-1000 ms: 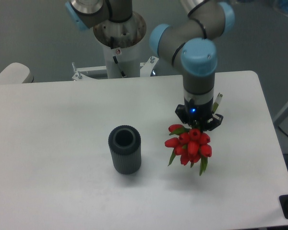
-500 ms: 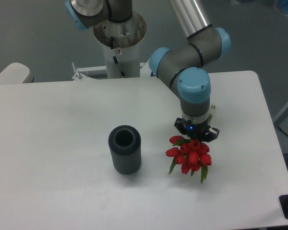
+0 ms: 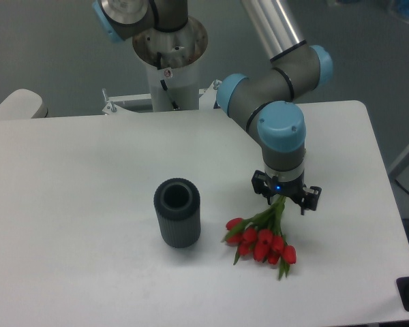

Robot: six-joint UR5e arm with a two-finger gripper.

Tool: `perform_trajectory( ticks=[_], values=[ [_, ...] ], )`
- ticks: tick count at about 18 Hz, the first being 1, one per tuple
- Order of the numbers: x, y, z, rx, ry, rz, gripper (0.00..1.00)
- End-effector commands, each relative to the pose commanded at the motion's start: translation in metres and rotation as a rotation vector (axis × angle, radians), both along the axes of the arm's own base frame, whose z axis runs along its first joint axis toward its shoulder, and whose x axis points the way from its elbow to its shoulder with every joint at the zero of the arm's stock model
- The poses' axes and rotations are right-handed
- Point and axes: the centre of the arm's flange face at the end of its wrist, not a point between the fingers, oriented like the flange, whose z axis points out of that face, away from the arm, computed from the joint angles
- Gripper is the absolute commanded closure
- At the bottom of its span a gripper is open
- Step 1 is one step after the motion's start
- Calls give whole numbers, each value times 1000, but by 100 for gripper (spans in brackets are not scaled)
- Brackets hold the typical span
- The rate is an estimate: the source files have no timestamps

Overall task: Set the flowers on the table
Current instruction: 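Lift the open gripper up and away from the tulips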

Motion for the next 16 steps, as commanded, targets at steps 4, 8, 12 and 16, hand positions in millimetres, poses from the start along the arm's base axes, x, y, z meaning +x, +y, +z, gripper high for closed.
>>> perform_trajectory(
  ticks=[4, 8, 12, 16],
  values=[
    [0, 39, 41, 80, 54, -84, 0],
    [2, 64, 72, 107, 105, -201, 0],
    [2, 74, 88, 169, 103, -387, 0],
    [-24, 52, 101, 107, 132, -492, 0]
  ],
)
